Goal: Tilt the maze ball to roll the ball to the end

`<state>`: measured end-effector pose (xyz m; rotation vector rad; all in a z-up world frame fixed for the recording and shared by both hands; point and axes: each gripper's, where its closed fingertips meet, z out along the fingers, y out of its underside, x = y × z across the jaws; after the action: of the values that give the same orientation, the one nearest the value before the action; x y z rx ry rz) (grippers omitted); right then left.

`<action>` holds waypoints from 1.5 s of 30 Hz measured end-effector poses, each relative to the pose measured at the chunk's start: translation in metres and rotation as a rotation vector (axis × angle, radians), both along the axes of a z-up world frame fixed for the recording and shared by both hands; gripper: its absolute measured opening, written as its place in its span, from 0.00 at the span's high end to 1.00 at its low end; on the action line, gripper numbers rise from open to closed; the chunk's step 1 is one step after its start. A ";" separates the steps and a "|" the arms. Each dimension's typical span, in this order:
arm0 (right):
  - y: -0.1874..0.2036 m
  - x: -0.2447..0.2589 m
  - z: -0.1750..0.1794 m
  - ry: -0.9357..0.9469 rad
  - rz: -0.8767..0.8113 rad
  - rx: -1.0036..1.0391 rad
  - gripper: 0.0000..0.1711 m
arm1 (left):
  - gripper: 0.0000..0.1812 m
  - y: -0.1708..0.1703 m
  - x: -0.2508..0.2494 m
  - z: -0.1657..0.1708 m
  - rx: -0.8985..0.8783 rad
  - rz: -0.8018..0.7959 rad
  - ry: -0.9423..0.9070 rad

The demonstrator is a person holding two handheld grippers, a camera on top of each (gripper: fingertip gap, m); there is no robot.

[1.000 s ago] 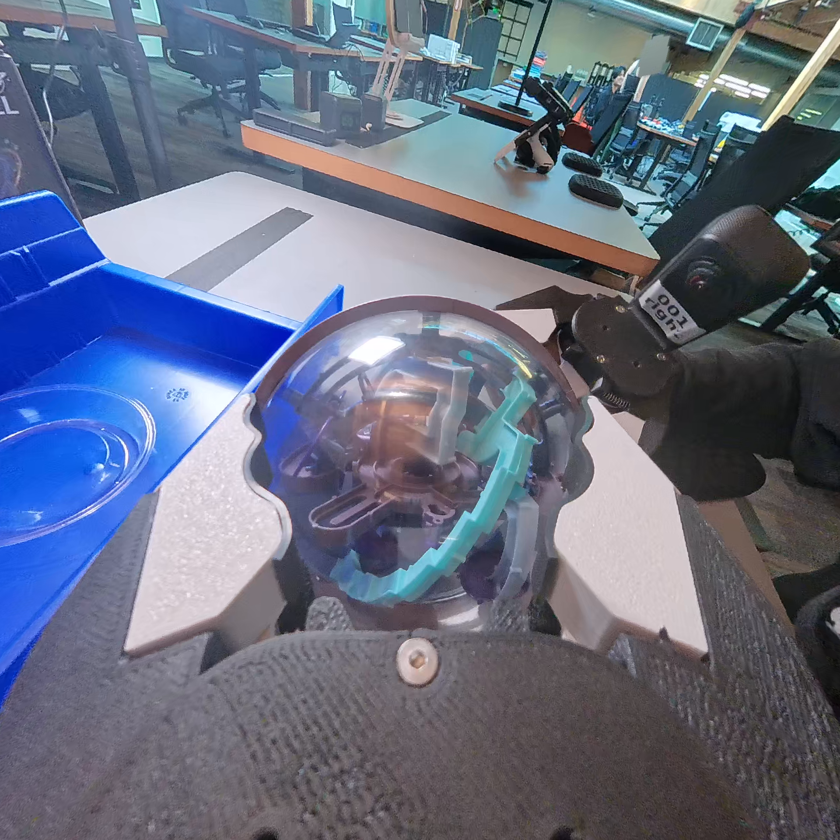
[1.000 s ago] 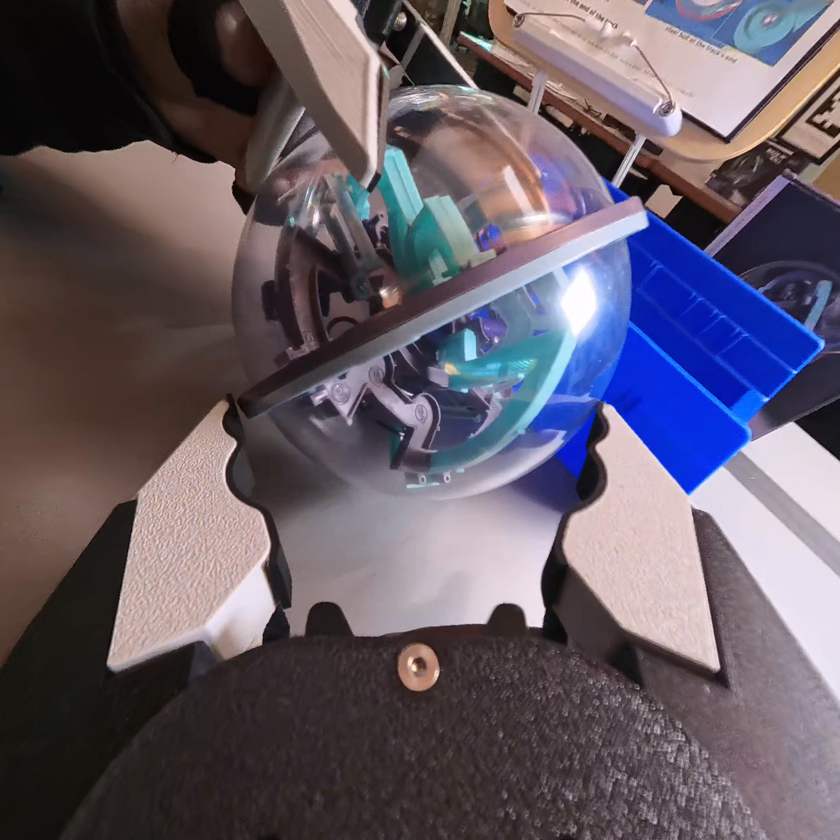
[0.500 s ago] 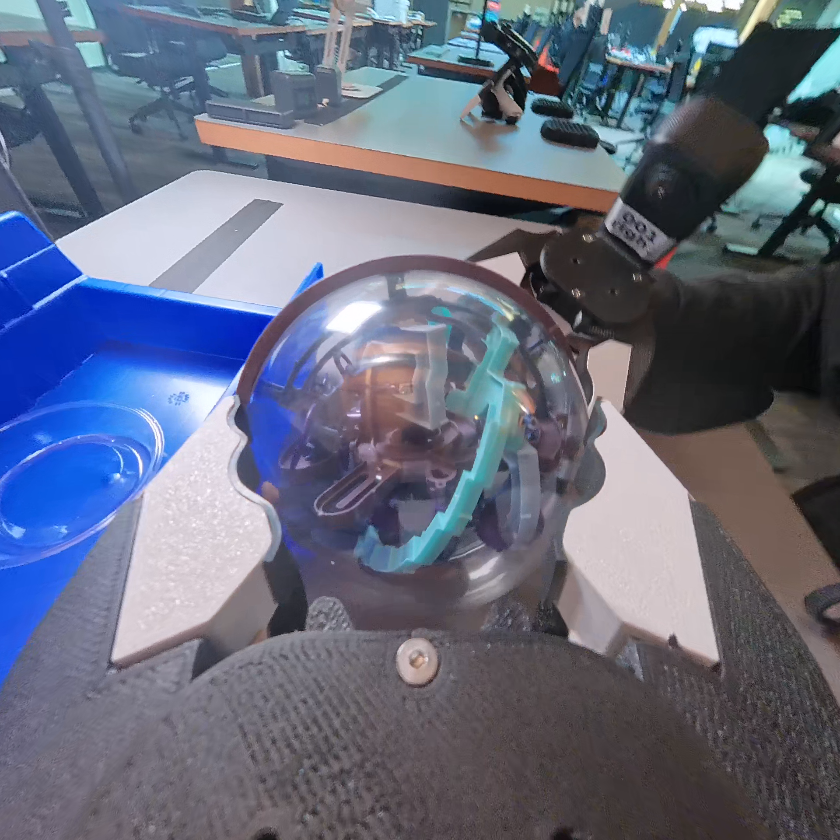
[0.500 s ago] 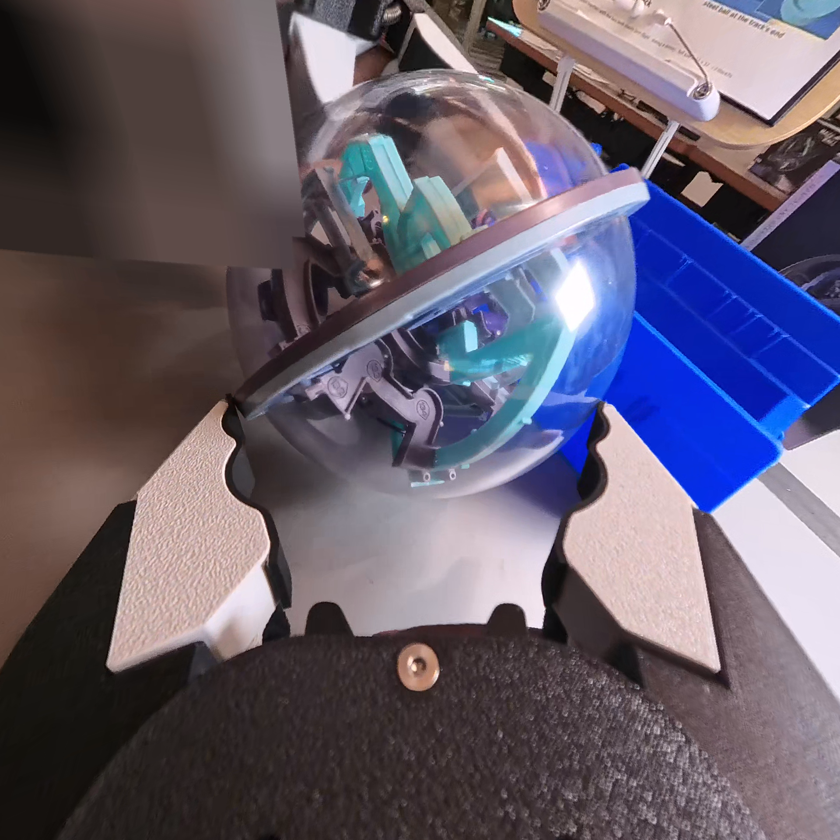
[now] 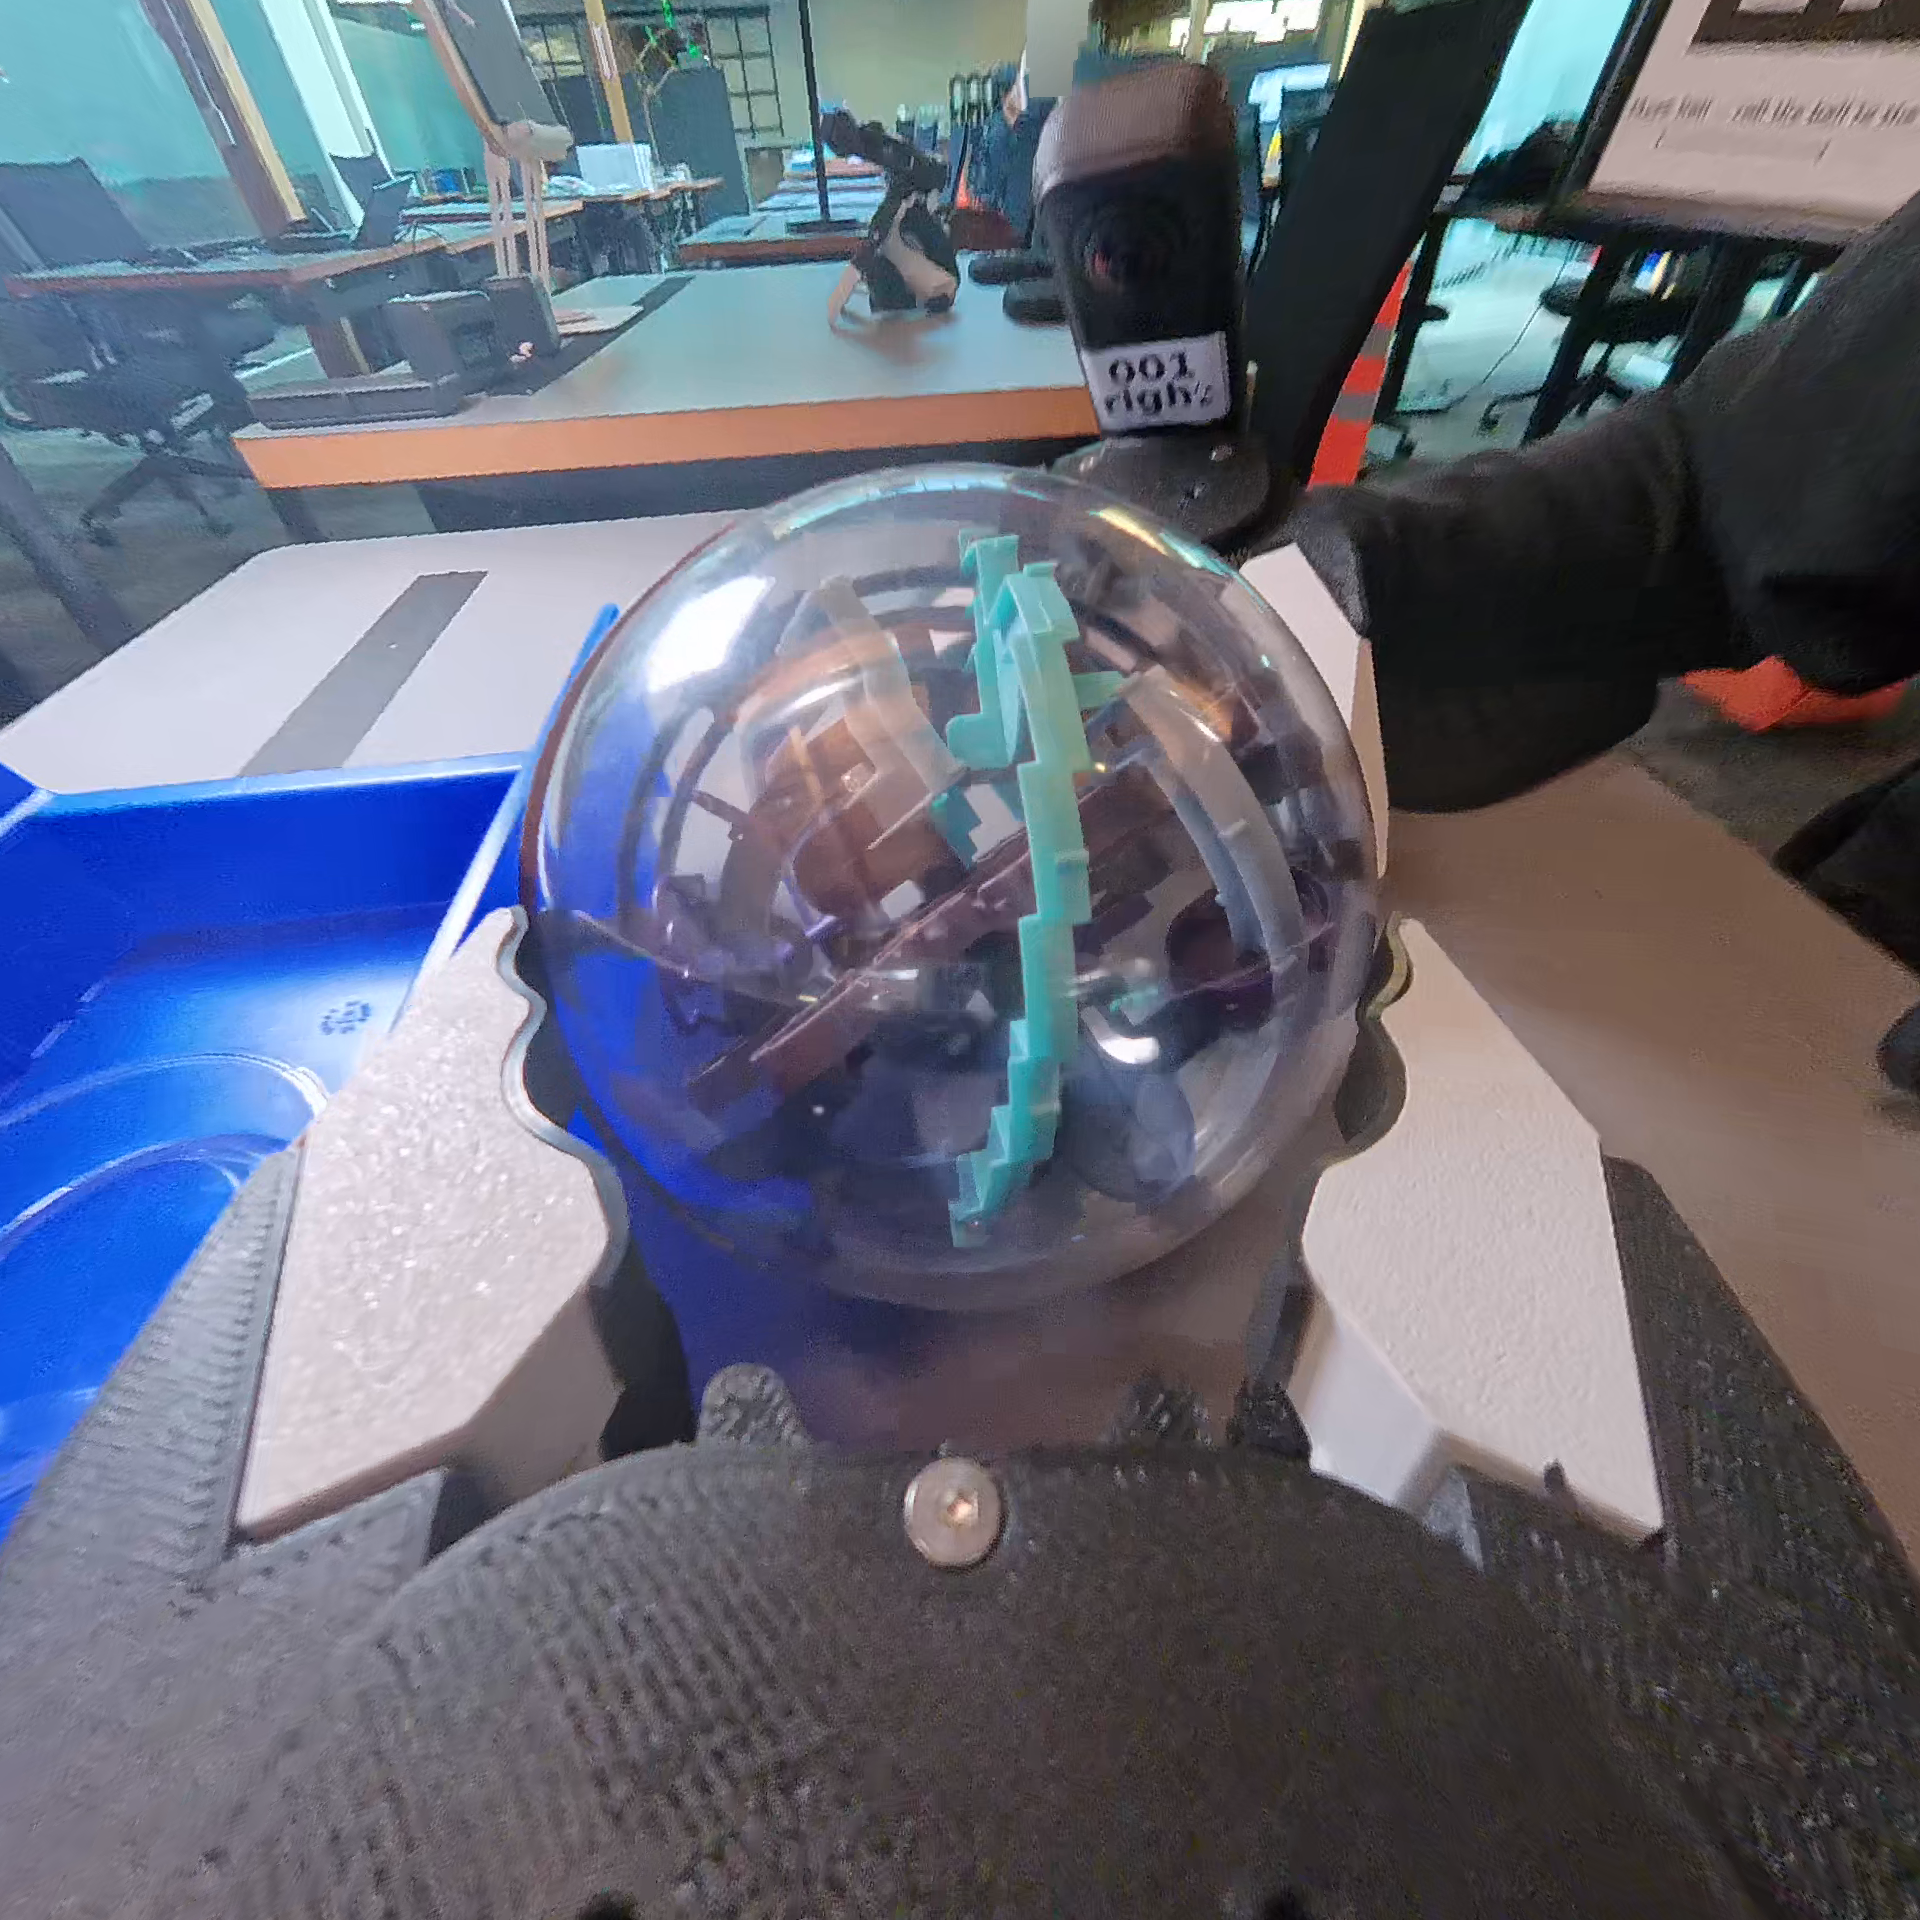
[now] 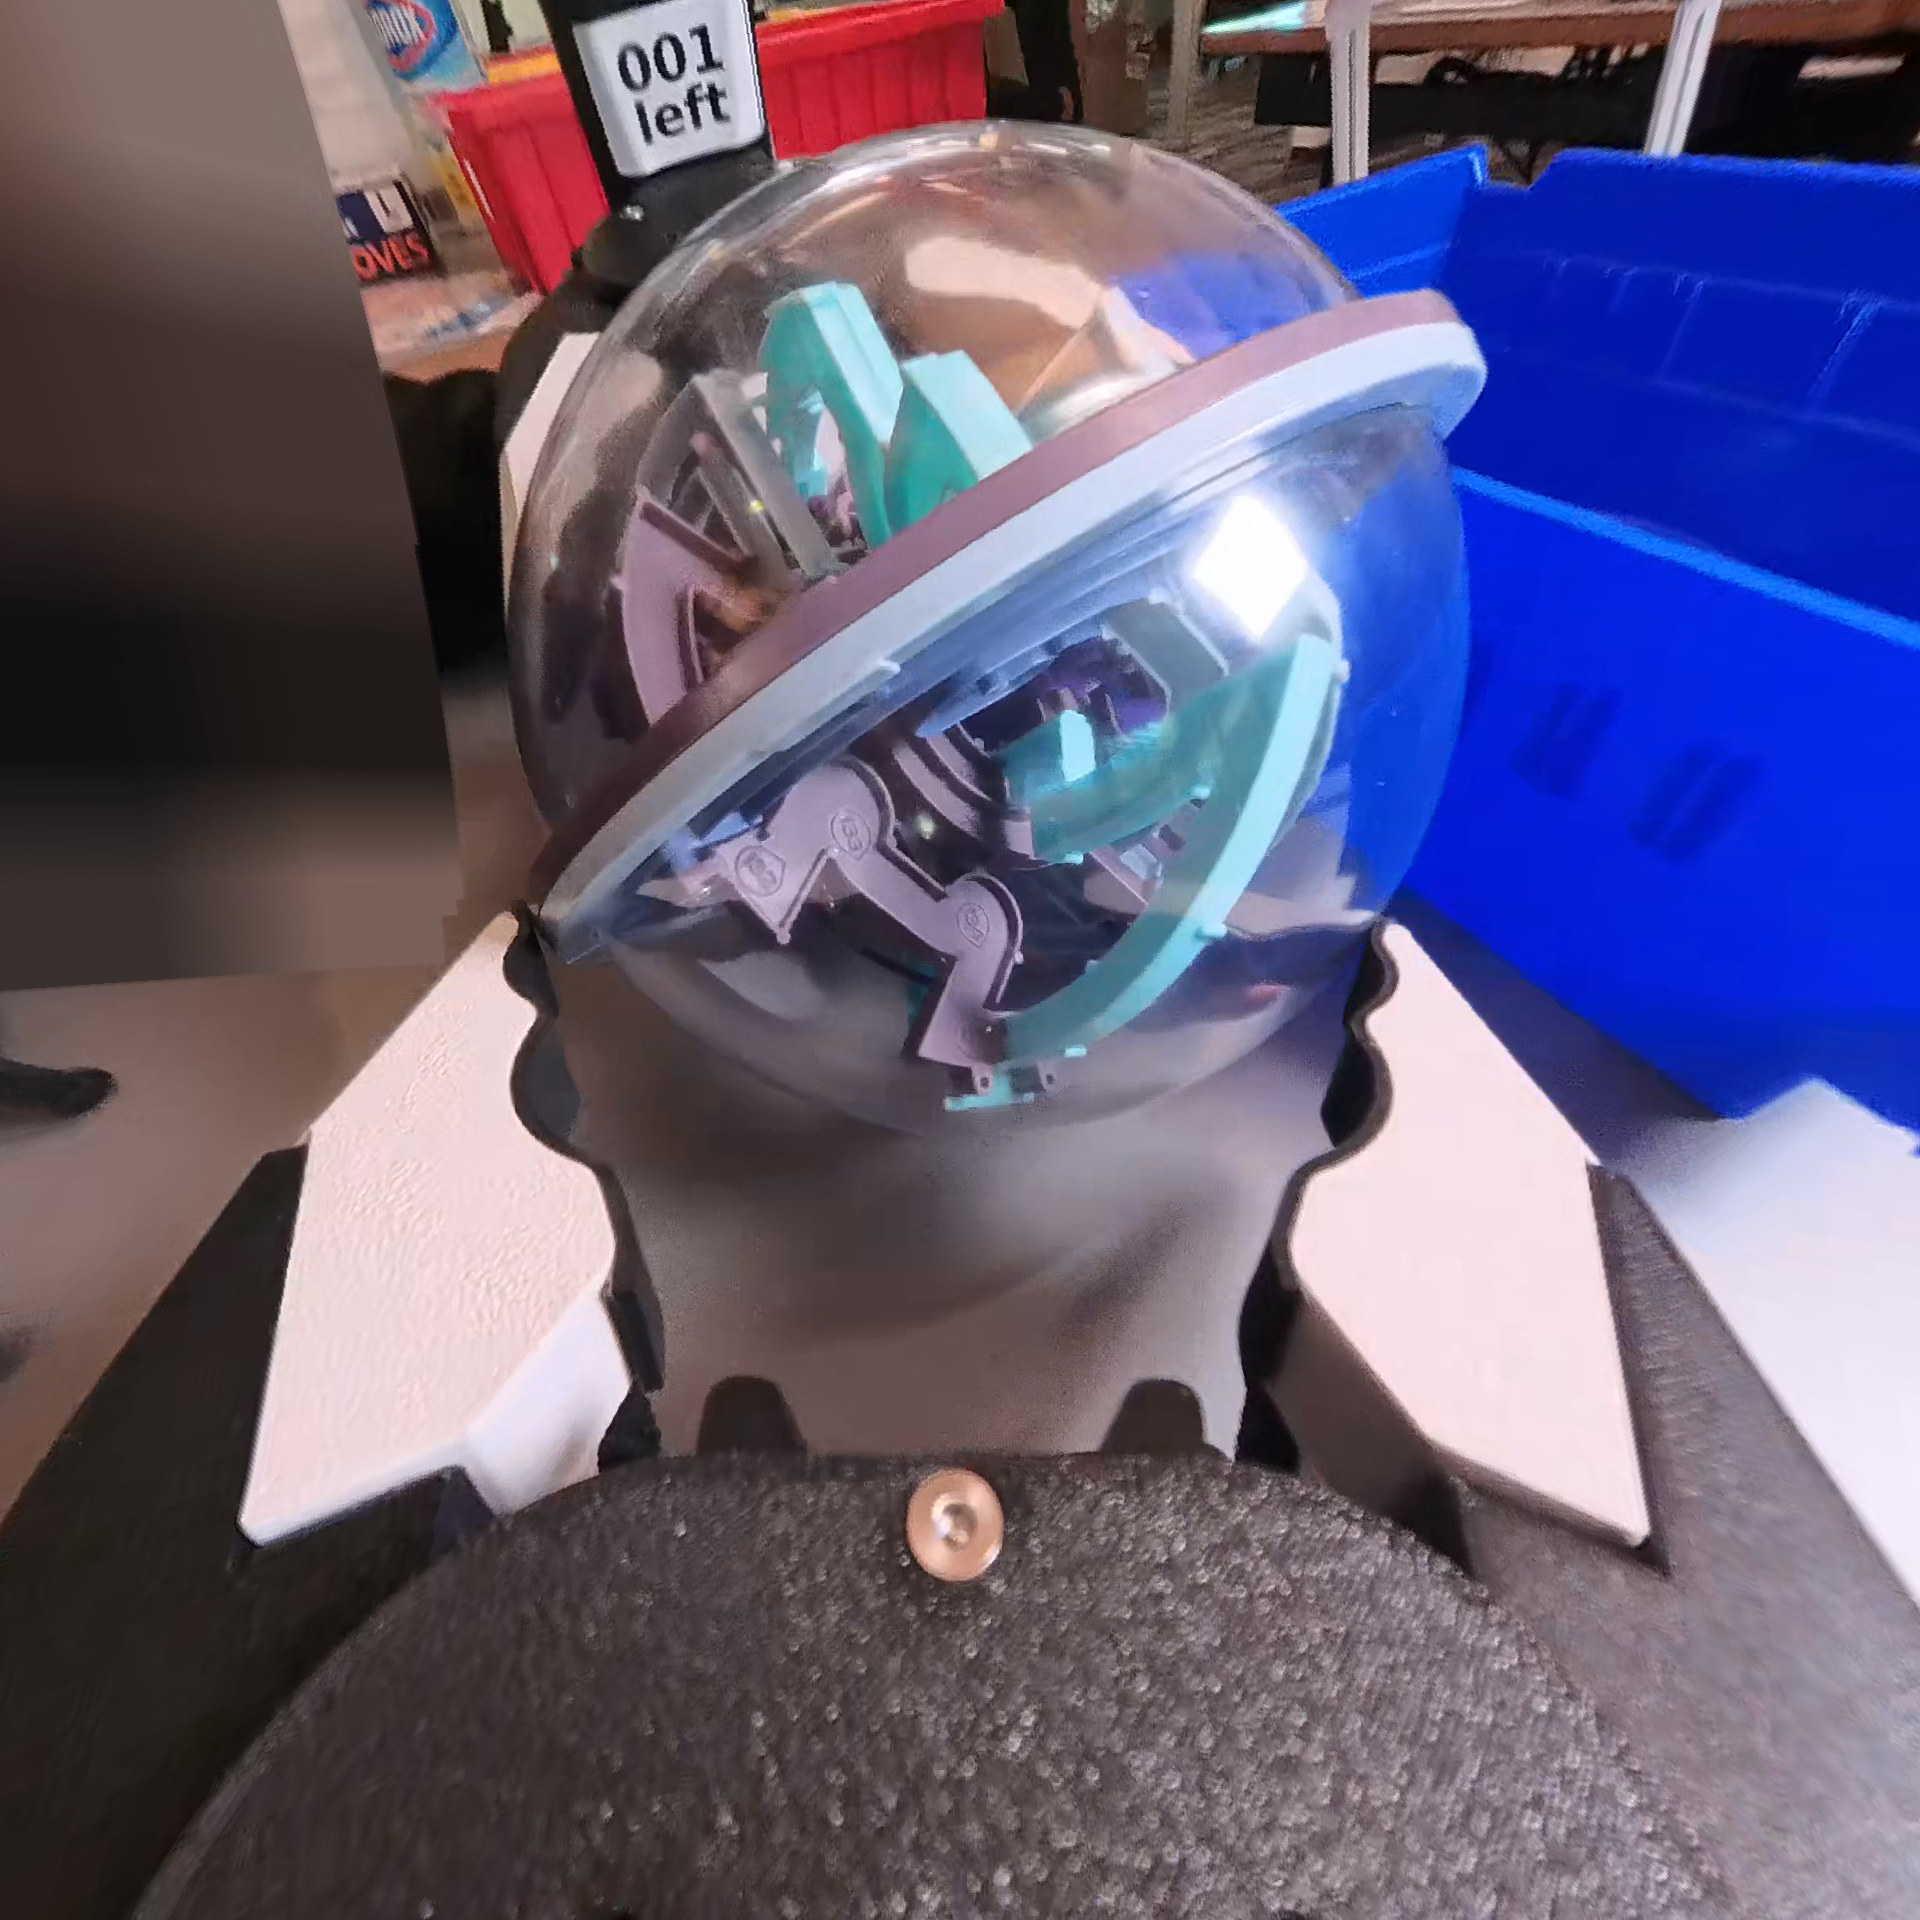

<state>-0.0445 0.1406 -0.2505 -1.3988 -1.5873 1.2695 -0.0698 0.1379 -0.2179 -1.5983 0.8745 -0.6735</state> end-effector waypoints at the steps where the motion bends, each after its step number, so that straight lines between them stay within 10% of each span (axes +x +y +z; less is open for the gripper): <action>1: -0.001 0.000 0.000 -0.002 0.002 -0.037 0.15 | 0.17 0.000 0.000 0.001 -0.017 -0.004 -0.025; 6: 0.006 0.001 0.003 -0.011 -0.023 -0.060 0.13 | 0.18 0.005 -0.002 0.004 -0.068 -0.003 -0.082; 17: 0.020 0.010 0.027 0.015 -0.084 0.701 0.16 | 0.21 0.023 0.013 0.013 -0.121 0.022 -0.103; 37: -0.008 0.000 -0.008 -0.063 -0.008 -0.035 0.20 | 0.16 -0.009 -0.004 -0.012 -0.109 0.035 -0.070; 45: 0.019 0.006 0.002 -0.040 -0.125 0.286 0.19 | 0.18 0.007 -0.010 -0.009 -0.337 0.085 -0.226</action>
<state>-0.0387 0.1591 -0.2489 -1.3244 -1.6080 0.9062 -0.0801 0.1452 -0.2273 -1.8017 0.5433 -0.9584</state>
